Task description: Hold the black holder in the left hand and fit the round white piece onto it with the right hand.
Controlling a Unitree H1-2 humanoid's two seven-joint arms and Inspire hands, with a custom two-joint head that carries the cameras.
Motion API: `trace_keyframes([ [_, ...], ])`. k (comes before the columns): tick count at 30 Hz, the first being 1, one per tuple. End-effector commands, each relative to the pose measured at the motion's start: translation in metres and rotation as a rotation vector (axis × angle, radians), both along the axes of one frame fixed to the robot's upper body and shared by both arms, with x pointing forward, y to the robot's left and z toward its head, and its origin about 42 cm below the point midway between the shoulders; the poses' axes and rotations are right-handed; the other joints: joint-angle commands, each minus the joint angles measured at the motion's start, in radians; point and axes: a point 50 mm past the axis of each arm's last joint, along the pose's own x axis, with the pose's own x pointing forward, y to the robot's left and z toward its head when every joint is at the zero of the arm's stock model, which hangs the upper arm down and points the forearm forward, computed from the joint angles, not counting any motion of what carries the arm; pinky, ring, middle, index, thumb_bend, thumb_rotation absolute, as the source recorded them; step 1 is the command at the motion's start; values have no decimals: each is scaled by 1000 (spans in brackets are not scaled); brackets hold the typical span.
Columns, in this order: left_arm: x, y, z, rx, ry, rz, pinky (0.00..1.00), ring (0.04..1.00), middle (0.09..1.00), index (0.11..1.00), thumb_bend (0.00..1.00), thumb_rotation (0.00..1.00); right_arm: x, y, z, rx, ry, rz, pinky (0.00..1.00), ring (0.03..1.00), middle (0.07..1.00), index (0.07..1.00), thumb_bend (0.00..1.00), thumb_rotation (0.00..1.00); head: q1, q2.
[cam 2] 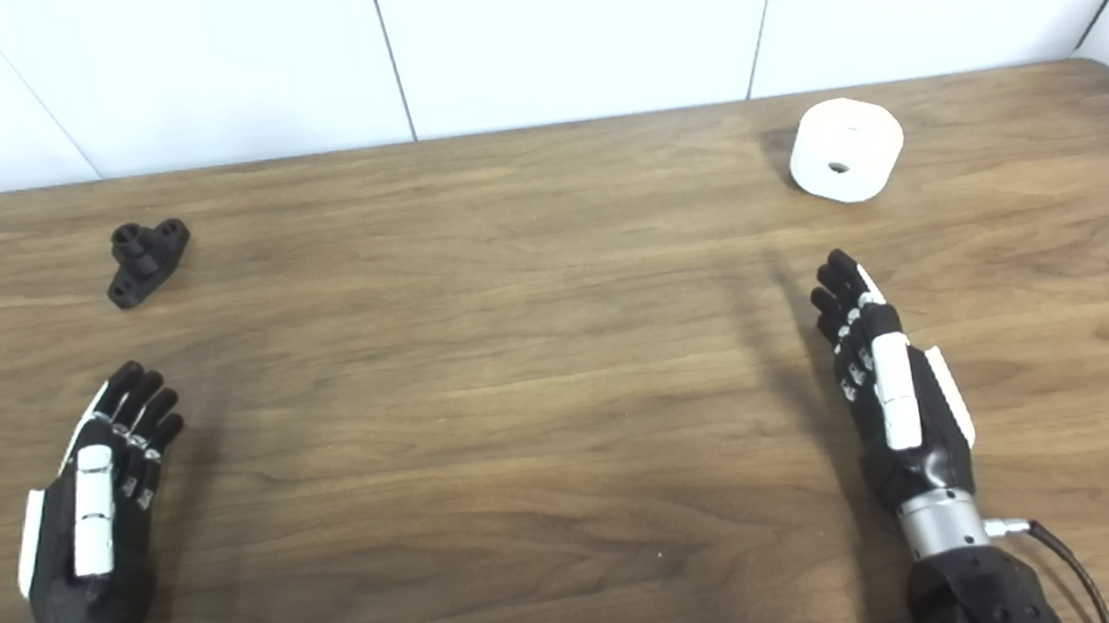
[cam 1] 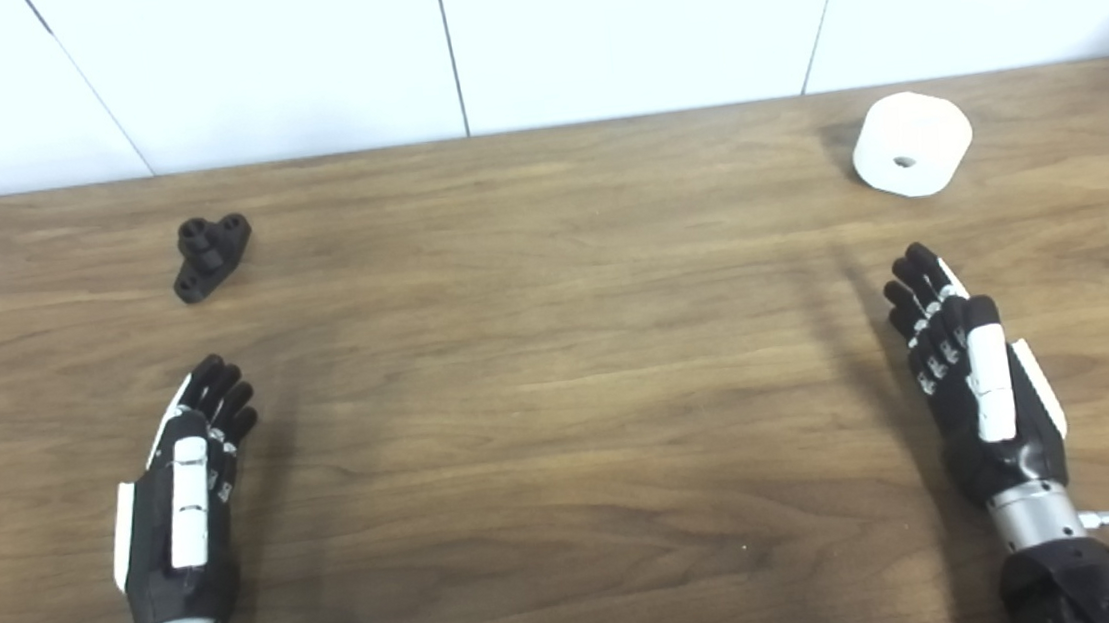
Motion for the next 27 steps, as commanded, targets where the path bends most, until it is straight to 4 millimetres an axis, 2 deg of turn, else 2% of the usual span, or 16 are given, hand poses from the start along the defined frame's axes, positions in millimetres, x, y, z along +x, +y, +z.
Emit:
trace_keyframes([
  [1,3,-8,5,-25,-80,23,859,851,848,843,502,711,-1,2,5,-5,-40,5,1000,965,963,946,509,967,0,-1],
  [5,0,-9,8,-32,-60,16,892,866,853,847,512,732,-3,2,5,-3,-39,0,1000,961,960,945,525,949,-1,-8],
  [10,-1,-10,7,-29,-50,28,870,854,848,833,529,712,-3,3,4,1,-41,-1,1000,954,957,947,528,936,2,-14],
  [14,-2,-10,7,-28,-53,26,883,855,855,845,558,735,-2,2,3,7,-46,-3,1000,952,959,949,529,932,4,-14],
  [20,-1,-8,5,-24,-56,16,878,859,862,851,529,724,-3,2,4,2,-46,-2,1000,951,954,947,515,939,4,-14],
  [27,-2,-13,3,2,-52,-24,918,897,901,890,525,781,-4,-5,2,-27,-40,7,1000,956,958,952,538,956,105,-58],
])
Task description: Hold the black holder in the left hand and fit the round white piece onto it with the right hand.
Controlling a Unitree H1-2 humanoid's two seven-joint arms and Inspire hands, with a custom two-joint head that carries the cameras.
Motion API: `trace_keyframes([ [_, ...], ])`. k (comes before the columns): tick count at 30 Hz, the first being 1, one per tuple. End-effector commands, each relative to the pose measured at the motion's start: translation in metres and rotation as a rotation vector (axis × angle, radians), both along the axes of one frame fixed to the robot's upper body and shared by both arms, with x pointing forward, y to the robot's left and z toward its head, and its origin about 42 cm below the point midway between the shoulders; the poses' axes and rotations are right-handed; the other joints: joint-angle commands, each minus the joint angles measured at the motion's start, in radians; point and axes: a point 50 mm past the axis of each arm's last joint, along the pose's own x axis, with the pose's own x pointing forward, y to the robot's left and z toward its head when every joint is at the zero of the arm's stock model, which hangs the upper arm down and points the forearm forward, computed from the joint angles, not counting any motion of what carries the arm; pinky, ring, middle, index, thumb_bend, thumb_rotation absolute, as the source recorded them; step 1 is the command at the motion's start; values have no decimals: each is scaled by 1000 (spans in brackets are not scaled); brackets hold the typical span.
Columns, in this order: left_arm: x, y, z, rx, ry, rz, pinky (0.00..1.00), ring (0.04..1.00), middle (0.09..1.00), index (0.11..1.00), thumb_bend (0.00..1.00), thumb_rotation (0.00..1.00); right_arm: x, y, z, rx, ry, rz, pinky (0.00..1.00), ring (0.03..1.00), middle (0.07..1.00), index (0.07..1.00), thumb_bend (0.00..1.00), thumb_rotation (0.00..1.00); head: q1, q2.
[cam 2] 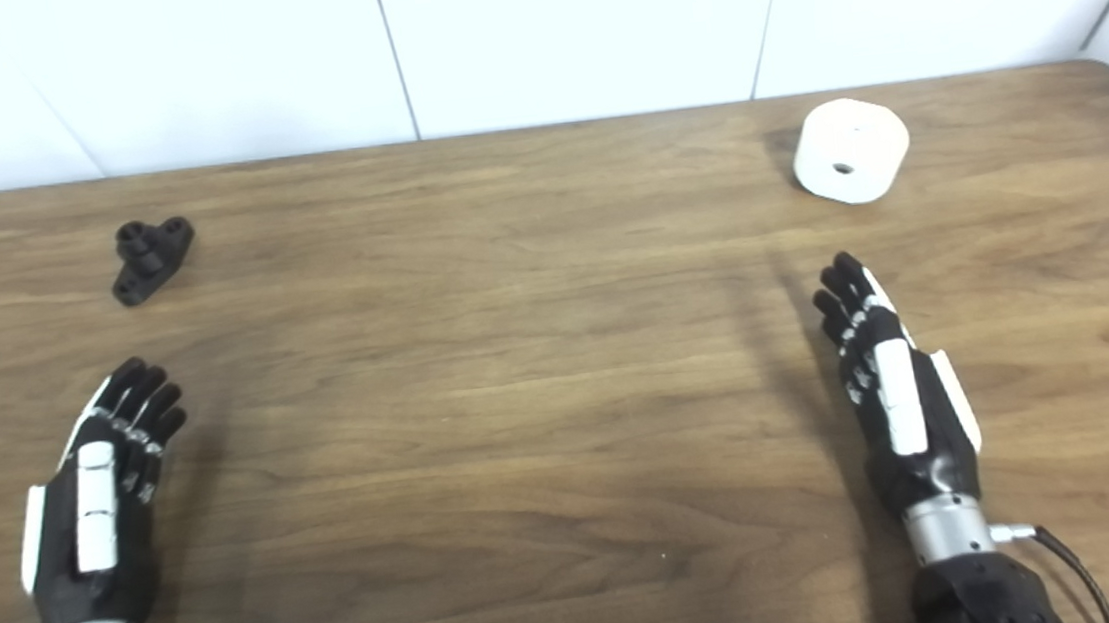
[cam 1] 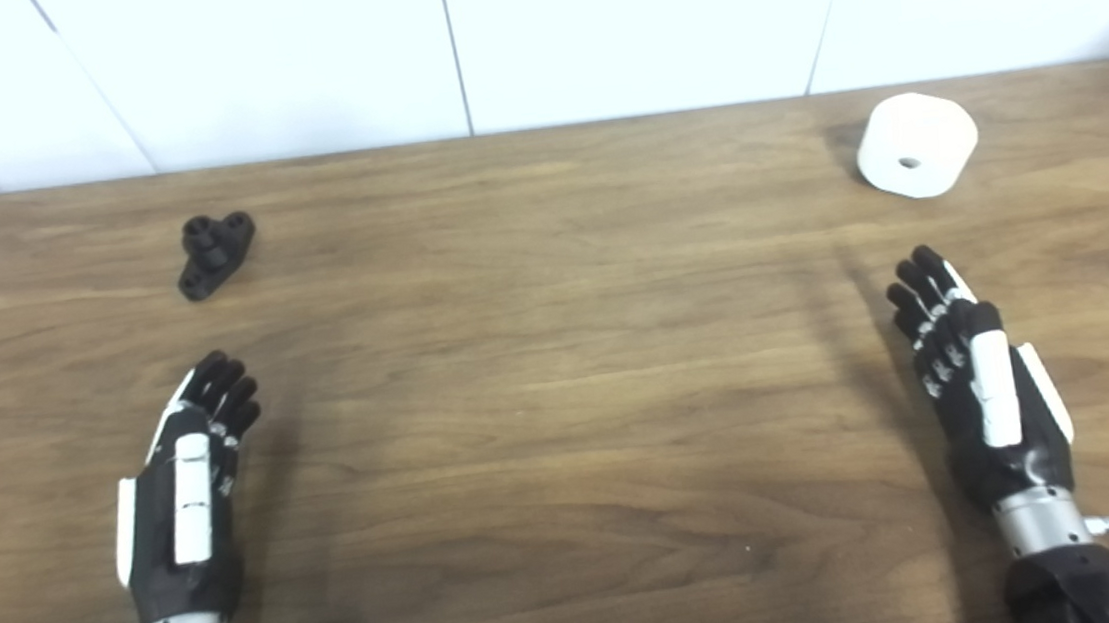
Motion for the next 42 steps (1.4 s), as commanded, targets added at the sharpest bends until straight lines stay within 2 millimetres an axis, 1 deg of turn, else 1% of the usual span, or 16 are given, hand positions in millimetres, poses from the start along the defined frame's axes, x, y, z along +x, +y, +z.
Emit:
trace_keyframes([
  [1,-3,-8,3,16,-40,-29,933,910,914,906,515,801,-4,-5,2,-21,-36,7,1000,962,964,958,540,960,10,-6],
  [3,-4,-10,2,46,-24,-39,946,928,935,932,530,852,-3,-7,0,-12,-40,7,1000,966,965,961,540,957,33,-26],
  [7,-6,-14,-1,74,-5,-37,951,959,956,945,584,856,-4,-7,-3,3,-31,-2,1000,976,968,966,518,980,67,-58],
  [12,-8,-18,-3,77,1,-37,938,957,949,943,534,874,-4,-7,-4,4,-33,7,1000,997,989,988,506,999,95,-105],
  [15,-8,-20,-5,70,6,-40,940,954,946,948,545,862,-3,-8,-6,8,-36,4,1000,1000,996,998,493,1000,112,-126],
  [18,-8,-21,-7,87,2,-42,923,947,943,949,558,863,-1,-10,-9,20,-36,-20,1000,990,971,974,521,964,134,-135],
  [21,-7,-23,-8,98,3,-39,908,937,937,945,568,857,0,-12,-11,24,-35,-25,1000,986,967,968,546,943,141,-144],
  [25,-7,-24,-9,113,10,-18,892,928,935,945,583,838,0,-13,-12,23,-33,-24,1000,987,967,971,560,957,141,-144],
  [29,-6,-25,-10,121,4,-21,897,931,942,955,563,832,2,-13,-14,21,-39,-21,1000,992,975,979,552,968,119,-144],
  [32,-5,-23,-11,143,9,-30,911,931,940,959,601,799,3,-13,-16,21,-40,-25,1000,994,977,984,556,974,105,-142],
  [35,-6,-20,-10,178,3,-35,914,949,948,965,567,653,2,-12,-14,28,-43,-31,1000,983,969,974,533,963,100,-140],
  [36,-6,-20,-9,182,-2,-33,903,947,948,961,580,604,2,-11,-13,27,-43,-30,1000,978,966,974,526,963,97,-137],
  [37,-7,-19,-7,188,-5,-29,904,951,951,961,590,591,1,-11,-12,21,-41,-30,1000,978,965,973,519,968,96,-134],
  [39,-8,-18,1,263,8,1,884,942,950,963,635,606,0,-11,-11,15,-37,-27,1000,978,965,973,516,983,97,-133],
  [40,-8,-18,6,303,14,14,906,938,941,961,660,633,-1,-11,-12,15,-36,-26,1000,981,966,975,515,987,96,-131],
  [42,-6,-15,17,363,13,36,937,943,938,957,688,629,-2,-11,-12,13,-39,-21,1000,983,965,978,515,991,93,-128],
])
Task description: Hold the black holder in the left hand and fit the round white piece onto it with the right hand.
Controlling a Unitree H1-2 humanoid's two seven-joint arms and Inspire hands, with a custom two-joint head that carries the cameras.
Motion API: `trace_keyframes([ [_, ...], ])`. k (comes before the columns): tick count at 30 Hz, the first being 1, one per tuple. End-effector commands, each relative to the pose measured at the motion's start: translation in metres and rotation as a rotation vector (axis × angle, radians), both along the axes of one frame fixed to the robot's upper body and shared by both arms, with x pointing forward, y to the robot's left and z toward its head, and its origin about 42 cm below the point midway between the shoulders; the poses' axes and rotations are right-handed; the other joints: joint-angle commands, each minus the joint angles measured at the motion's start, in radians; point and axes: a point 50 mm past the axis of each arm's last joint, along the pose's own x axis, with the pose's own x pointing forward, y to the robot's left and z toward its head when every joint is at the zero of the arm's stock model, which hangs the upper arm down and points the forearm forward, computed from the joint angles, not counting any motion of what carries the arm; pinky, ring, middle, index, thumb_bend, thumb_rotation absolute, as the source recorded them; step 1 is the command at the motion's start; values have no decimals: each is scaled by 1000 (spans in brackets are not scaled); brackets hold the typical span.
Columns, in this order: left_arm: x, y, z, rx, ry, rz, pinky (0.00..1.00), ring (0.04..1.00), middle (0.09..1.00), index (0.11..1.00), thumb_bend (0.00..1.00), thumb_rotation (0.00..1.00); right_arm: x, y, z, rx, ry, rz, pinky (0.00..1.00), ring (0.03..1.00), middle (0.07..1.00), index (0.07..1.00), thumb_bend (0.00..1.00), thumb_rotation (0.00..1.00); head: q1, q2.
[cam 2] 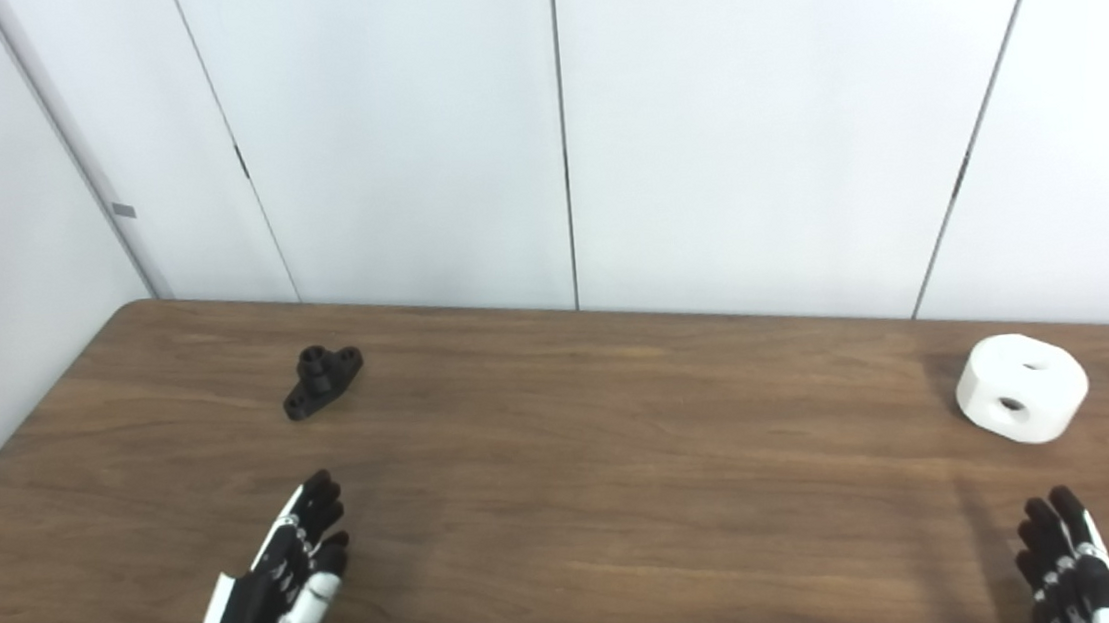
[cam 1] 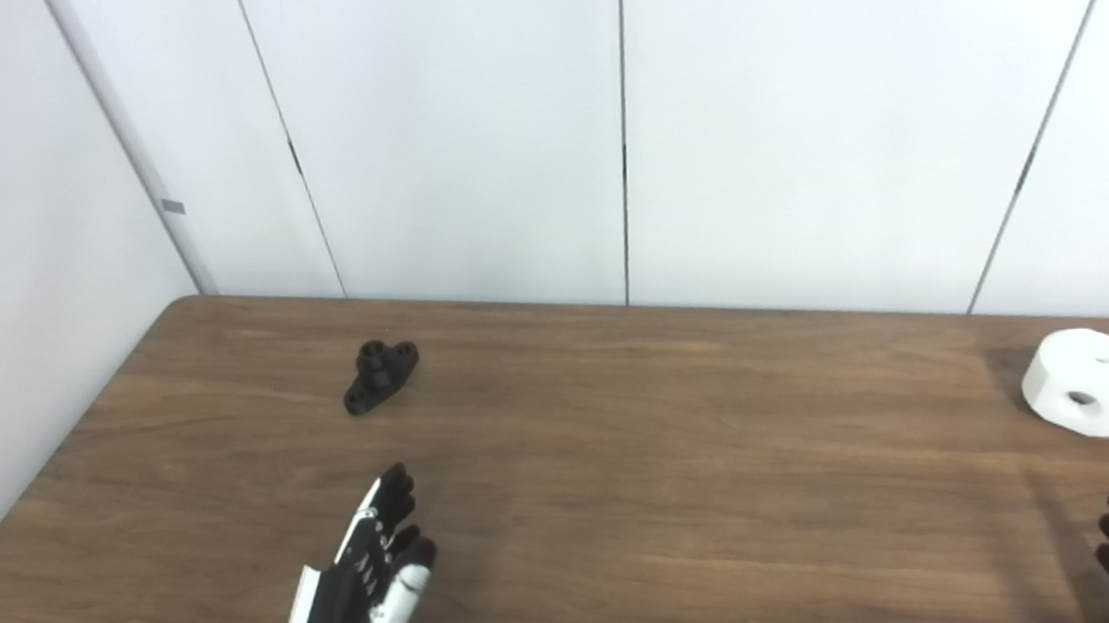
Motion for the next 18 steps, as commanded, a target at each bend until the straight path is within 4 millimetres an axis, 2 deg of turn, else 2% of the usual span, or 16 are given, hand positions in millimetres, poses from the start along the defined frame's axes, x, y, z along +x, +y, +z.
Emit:
trace_keyframes([
  [1,1,1,21,62,-56,39,930,939,940,951,730,594,-8,4,-8,10,6,3,1000,979,962,973,515,992,0,2],
  [4,9,7,37,123,-86,48,905,952,960,951,754,532,-9,5,-8,2,9,1,1000,974,962,974,526,991,-2,-2],
  [6,16,11,47,142,-97,62,914,962,961,951,809,467,-9,5,-9,5,11,0,1000,975,963,974,534,986,-4,-5],
  [8,24,16,59,193,-95,96,914,967,961,945,850,447,-9,5,-9,7,16,-6,1000,976,961,969,540,981,-7,-8],
  [11,36,23,74,294,-101,131,858,945,961,943,859,440,-9,6,-9,5,14,-5,1000,972,955,964,540,991,-6,-3],
  [13,43,27,79,293,-86,143,858,938,964,946,847,429,-8,7,-10,8,6,-5,1000,969,953,962,531,995,-9,1],
  [16,54,35,85,303,-57,164,793,889,932,951,863,436,-8,8,-9,11,-2,-1,1000,961,949,957,513,1000,-8,4],
  [18,61,41,89,335,-48,168,838,912,939,955,856,437,-7,9,-10,12,1,-1,1000,970,953,958,522,1000,-10,4],
])
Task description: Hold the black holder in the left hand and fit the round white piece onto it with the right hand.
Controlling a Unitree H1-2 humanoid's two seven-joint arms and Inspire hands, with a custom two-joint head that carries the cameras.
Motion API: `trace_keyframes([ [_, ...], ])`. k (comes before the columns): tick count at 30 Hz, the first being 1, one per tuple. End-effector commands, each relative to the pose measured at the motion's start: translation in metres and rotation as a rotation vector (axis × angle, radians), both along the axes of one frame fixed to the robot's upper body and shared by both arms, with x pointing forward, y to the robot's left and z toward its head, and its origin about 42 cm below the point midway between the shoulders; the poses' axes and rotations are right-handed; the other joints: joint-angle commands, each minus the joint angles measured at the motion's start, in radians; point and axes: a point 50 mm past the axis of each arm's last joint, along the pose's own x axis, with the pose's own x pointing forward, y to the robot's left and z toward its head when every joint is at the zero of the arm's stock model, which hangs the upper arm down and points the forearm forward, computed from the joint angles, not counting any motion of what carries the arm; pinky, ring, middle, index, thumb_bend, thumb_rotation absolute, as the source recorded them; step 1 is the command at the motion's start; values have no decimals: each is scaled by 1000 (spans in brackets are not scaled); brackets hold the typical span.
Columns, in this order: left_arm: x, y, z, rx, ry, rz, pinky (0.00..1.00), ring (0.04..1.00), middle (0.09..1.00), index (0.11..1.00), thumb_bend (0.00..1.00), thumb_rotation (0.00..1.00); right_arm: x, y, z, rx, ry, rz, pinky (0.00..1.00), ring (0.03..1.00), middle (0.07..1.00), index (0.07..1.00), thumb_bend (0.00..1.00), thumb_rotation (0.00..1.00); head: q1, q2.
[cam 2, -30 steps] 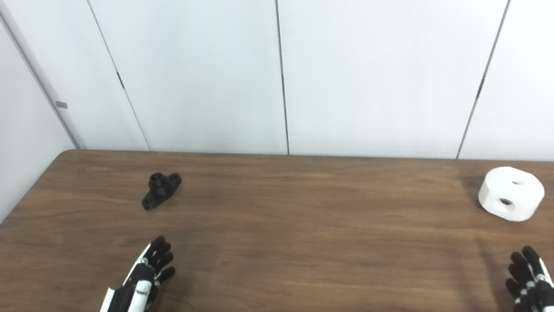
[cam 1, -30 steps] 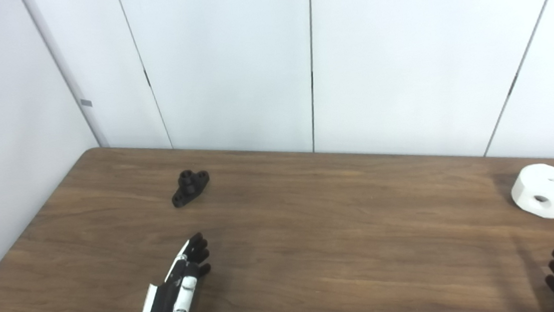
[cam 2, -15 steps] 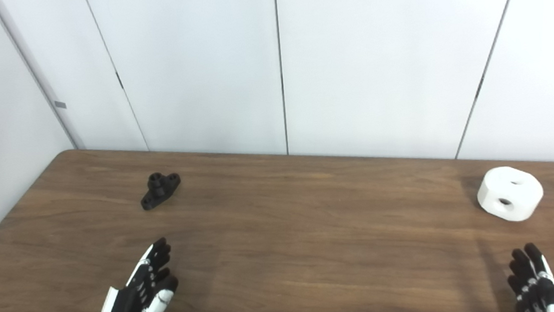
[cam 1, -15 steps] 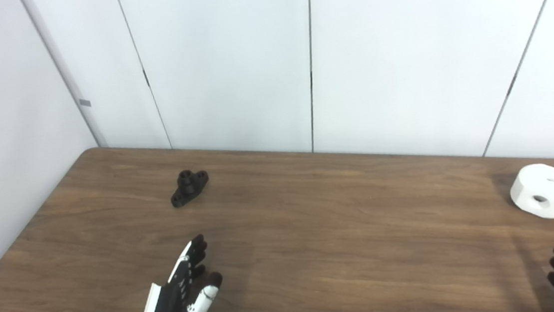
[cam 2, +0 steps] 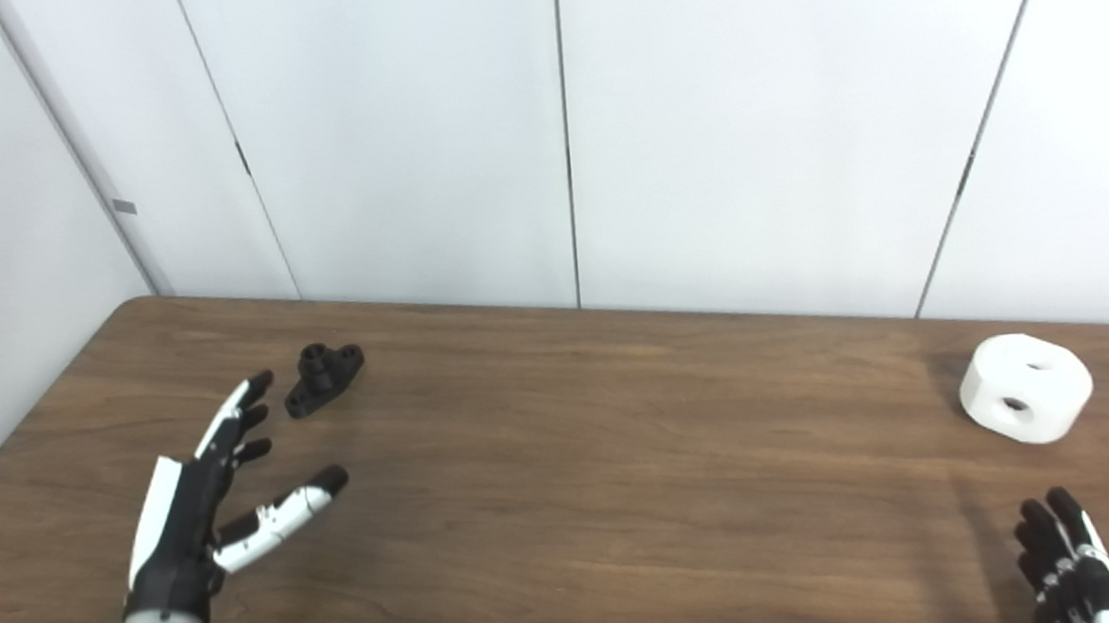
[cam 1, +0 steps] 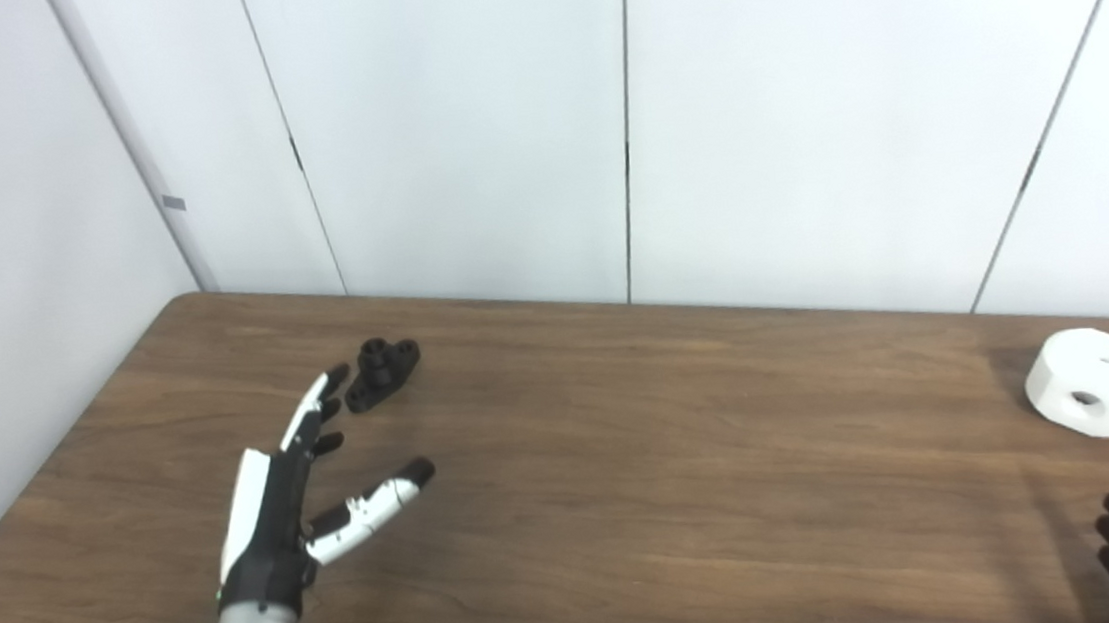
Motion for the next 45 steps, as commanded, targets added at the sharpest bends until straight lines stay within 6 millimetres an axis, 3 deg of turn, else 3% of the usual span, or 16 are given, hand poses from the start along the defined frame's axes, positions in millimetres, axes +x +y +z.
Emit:
trace_keyframes([
  [1,10,12,16,70,-33,2,884,938,955,961,853,437,-6,8,-9,27,4,-5,1000,973,953,957,526,995,-1,2],
  [4,20,22,21,128,-17,10,938,956,967,979,846,445,-7,9,-9,34,7,-5,1000,985,960,967,530,994,-5,0],
  [10,42,35,28,265,45,77,837,924,950,978,861,510,-9,9,-9,36,8,-2,1000,982,961,967,538,989,-7,0],
  [13,57,41,28,327,77,111,888,973,973,972,878,542,-9,9,-9,32,6,1,1000,977,959,965,534,988,-8,4],
  [20,94,60,19,449,66,139,992,967,939,926,924,563,-11,11,-10,41,9,5,1000,970,955,965,528,983,-8,4],
  [27,128,69,13,559,141,182,980,960,931,889,940,602,-10,14,-10,39,11,4,1000,972,953,969,528,993,-11,5],
  [45,168,74,2,665,218,243,1000,977,932,806,914,589,-13,19,-8,33,1,2,1000,971,947,968,514,999,-29,6],
])
